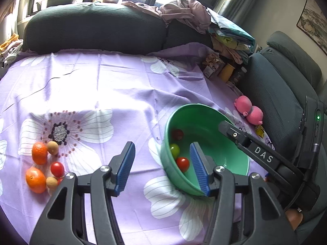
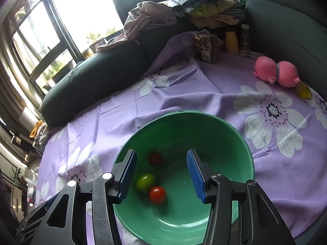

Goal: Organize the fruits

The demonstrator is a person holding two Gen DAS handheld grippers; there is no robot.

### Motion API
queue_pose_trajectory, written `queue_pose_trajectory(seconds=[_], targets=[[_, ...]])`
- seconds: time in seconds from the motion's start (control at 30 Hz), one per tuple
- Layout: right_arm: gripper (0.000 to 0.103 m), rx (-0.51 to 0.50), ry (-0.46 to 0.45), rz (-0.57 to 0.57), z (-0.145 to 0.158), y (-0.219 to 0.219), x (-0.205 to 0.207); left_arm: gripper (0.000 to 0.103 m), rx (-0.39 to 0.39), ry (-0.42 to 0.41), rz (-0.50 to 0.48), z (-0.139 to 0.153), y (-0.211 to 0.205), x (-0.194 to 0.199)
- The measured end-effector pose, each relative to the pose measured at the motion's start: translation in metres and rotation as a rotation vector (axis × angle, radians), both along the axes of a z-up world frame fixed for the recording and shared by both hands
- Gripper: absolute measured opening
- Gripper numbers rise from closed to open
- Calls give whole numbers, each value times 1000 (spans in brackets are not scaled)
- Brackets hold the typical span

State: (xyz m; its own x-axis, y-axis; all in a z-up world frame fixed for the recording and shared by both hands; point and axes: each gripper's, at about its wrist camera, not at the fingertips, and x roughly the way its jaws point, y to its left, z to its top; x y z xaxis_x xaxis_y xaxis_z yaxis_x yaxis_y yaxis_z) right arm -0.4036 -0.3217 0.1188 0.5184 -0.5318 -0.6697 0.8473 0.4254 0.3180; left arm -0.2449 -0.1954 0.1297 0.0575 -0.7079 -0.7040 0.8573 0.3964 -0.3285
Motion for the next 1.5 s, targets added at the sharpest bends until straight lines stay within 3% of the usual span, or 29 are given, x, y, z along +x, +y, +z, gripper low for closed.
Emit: queue_pose_trajectory(seconds=[0.2,0.4,0.53,0.7,0.83,0.97,1.17,1.5], targets=[[51,-37,36,53,3,18,29,60,19,-50,106,3,42,41],[51,-115,115,168,-1,49,74,62,62,-88,238,-21,80,84],[51,-98,126,238,-9,62,100,62,111,-42,323,-39,98,114],[51,-55,114,298,-19,74,125,62,126,-50,408,-45,114,136],[51,-3,73,370,-25,85,139,62,107,21,421,-48,123,149],[51,55,50,475,-34,101,157,62,106,42,447,-46,129,157],[51,135,68,565,-53,121,182,62,83,76,472,-43,141,168],[51,157,120,683,-75,155,219,62,10,137,486,-29,159,181]])
